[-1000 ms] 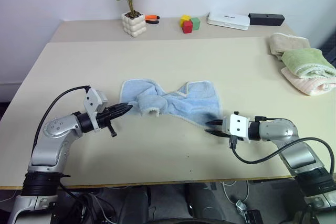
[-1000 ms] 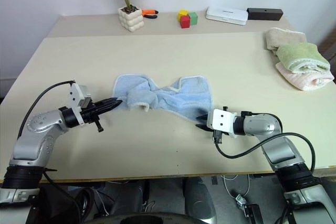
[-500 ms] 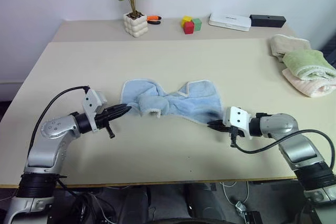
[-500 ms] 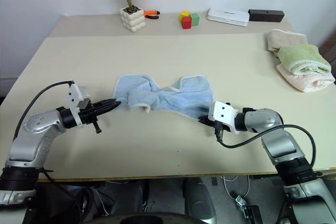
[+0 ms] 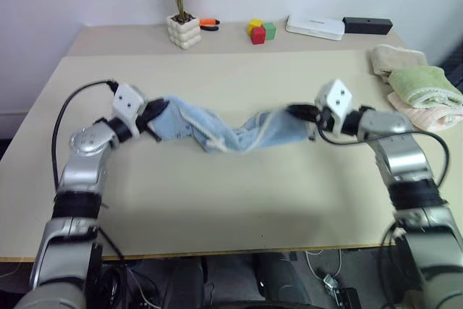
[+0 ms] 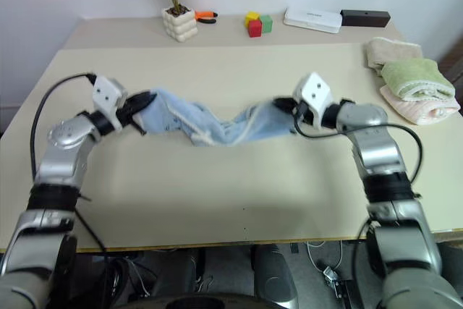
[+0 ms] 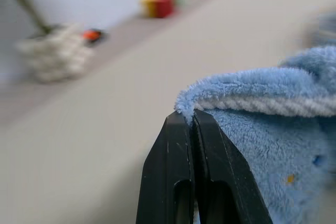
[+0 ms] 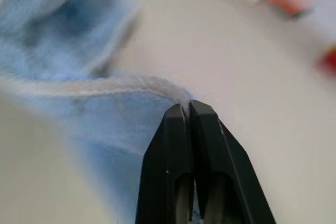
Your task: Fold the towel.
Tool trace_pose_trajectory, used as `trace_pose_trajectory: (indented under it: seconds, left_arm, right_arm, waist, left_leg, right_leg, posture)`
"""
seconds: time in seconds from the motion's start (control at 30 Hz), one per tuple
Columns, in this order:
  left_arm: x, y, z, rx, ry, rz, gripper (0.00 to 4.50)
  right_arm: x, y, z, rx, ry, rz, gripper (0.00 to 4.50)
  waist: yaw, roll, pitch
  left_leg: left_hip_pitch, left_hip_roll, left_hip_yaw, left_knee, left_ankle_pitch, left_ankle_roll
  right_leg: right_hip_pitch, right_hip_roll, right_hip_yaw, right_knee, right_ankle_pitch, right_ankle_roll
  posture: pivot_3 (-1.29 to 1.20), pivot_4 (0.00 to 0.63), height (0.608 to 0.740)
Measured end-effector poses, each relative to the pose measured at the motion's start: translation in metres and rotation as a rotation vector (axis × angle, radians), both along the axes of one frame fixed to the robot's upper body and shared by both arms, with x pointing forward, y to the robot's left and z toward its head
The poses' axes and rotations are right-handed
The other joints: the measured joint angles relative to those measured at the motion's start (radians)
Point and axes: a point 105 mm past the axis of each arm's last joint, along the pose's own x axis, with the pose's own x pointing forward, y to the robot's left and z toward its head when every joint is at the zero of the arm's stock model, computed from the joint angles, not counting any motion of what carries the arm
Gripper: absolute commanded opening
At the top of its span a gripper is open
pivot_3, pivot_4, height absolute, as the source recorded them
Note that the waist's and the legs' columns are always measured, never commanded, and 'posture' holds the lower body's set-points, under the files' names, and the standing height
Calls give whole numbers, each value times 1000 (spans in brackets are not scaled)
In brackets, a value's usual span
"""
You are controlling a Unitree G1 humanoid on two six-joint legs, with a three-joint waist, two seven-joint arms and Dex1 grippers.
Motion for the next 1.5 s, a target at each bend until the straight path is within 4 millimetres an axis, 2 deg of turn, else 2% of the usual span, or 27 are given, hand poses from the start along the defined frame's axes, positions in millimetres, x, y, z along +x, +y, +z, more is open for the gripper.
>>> trace_pose_trajectory:
  seconds: [0.07, 0.17, 0.23, 0.3, 0.33, 0.4, 0.5, 0.57, 0.63, 0.7, 0.77, 0.83, 0.93, 1.0, 1.1, 1.23, 1.37, 1.43, 1.5]
  left_arm:
    - [25, 8, 24, 26, -77, 112, 0]
    - [47, 19, 87, 31, -240, 263, 0]
    - [48, 30, 131, 37, -349, 338, 0]
    - [44, 40, 158, 51, -423, 385, 0]
    - [42, 44, 166, 65, -444, 398, 0]
    - [40, 48, 169, 90, -453, 398, 0]
    - [40, 45, 155, 138, -404, 319, 0]
    - [35, 41, 140, 191, -380, 228, 0]
    - [30, 42, 111, 235, -305, 141, 0]
    - [23, 43, 75, 281, -210, 53, 0]
    - [11, 42, 44, 341, -136, -42, 0]
    - [-5, 43, 14, 410, -77, -136, 0]
    - [-29, 42, -21, 451, 17, -262, 0]
    - [-41, 40, -32, 459, 52, -330, 0]
    - [-53, 40, -31, 488, 64, -387, 0]
    - [-70, 56, -35, 513, 134, -412, 0]
    - [-79, 64, -36, 517, 181, -427, 0]
    - [-83, 70, -32, 521, 194, -422, 0]
    - [-89, 75, -31, 507, 215, -422, 0]
  right_arm:
    - [28, -2, 18, 14, -79, -112, 72]
    - [59, -5, 71, 22, -267, -280, 72]
    - [66, -8, 110, 48, -407, -360, 72]
    - [66, -14, 137, 90, -508, -421, 72]
    - [65, -18, 147, 115, -543, -443, 72]
    - [61, -23, 159, 151, -587, -456, 72]
    - [56, -24, 164, 205, -588, -396, 72]
    - [46, -16, 155, 196, -579, -281, 72]
    - [37, -11, 122, 145, -514, -166, 72]
    - [27, -10, 74, 90, -380, -85, 72]
    - [14, -13, 36, 46, -255, -37, 72]
    - [-1, -20, 10, 0, -168, -17, 72]
    - [-20, -36, -9, -64, -61, -15, 72]
    - [-30, -42, -11, -85, -26, -7, 72]
    - [-48, -43, -13, -135, 21, 47, 72]
    - [-73, -54, -29, -203, 145, 103, 72]
    - [-86, -55, -23, -247, 164, 153, 72]
    - [-93, -65, -23, -348, 173, 172, 72]
    - [-101, -70, -29, -378, 207, 191, 72]
  waist:
    - [0, 0, 4]
    - [-1, -1, 5]
    - [-2, -1, 5]
    - [-4, 0, 5]
    - [-4, 0, 5]
    - [-4, 0, 5]
    - [-4, 0, 6]
    - [-5, 0, 5]
    - [-6, 1, 5]
    - [-7, 1, 5]
    - [-7, 2, 6]
    - [-5, 2, 6]
    - [-4, 2, 6]
    - [-2, 2, 6]
    - [-1, 2, 6]
    - [-1, 2, 6]
    - [-2, 2, 6]
    - [-1, 2, 6]
    - [-1, 1, 6]
  left_leg:
    - [-4, 0, 0, 0, 1, -2]
    - [-18, -1, 0, 0, 3, -5]
    - [-19, -1, 1, -3, 6, -10]
    - [-19, -1, 2, -7, 6, -10]
    - [-19, -1, 2, -10, 6, -10]
    - [-19, -1, 3, -11, 6, -10]
    - [-19, -1, 3, -11, 6, -10]
    - [-17, -1, 3, -10, 6, -10]
    - [-17, 0, 3, -6, 5, -9]
    - [-17, 0, 3, -3, 4, -6]
    - [-17, 0, 3, -1, 4, -7]
    - [-17, 0, 3, 0, 4, -7]
    - [-16, 0, 2, 1, 4, -7]
    - [-16, 0, 2, 1, 4, -7]
    - [-16, 0, 2, 2, 4, -6]
    - [-15, 0, 2, 2, 4, -6]
    - [-15, 0, 2, 4, 4, -6]
    - [-15, 0, 2, 5, 3, -5]
    - [-15, 0, 2, 5, 3, -5]
  right_leg:
    - [-5, 0, 0, 0, 2, 0]
    - [-20, -1, 0, 2, 3, 1]
    - [-23, -1, 0, 1, 3, 1]
    - [-23, -1, 0, 0, 3, 1]
    - [-24, -2, -1, -1, 3, 1]
    - [-24, -2, -1, -2, 3, 1]
    - [-24, -2, -1, -2, 3, 1]
    - [-22, -2, -1, -1, 3, 1]
    - [-21, -1, -1, -1, 3, 1]
    - [-21, -1, -1, 2, 3, 1]
    - [-21, -1, 0, 5, 3, 1]
    - [-20, -1, 0, 6, 3, 1]
    - [-20, -1, 0, 7, 3, 1]
    - [-20, -1, 0, 8, 3, 1]
    - [-20, 0, 0, 9, 3, 1]
    - [-19, 0, 0, 8, 3, 1]
    - [-19, 0, 0, 10, 3, 1]
    - [-19, 0, 0, 10, 2, 1]
    - [-19, 0, 0, 10, 2, 0]
  posture:
    - [0, 150, 740]
    - [0, 150, 740]
    - [0, 150, 740]
    - [0, 150, 740]
    - [0, 150, 740]
    - [0, 150, 740]
    - [0, 150, 740]
    - [0, 150, 740]
    - [0, 150, 740]
    - [0, 150, 740]
    - [0, 150, 740]
    - [0, 150, 740]
    - [0, 150, 740]
    - [0, 150, 740]
    - [0, 150, 740]
    - [0, 150, 740]
    - [0, 150, 740]
    - [0, 150, 740]
    - [0, 150, 740]
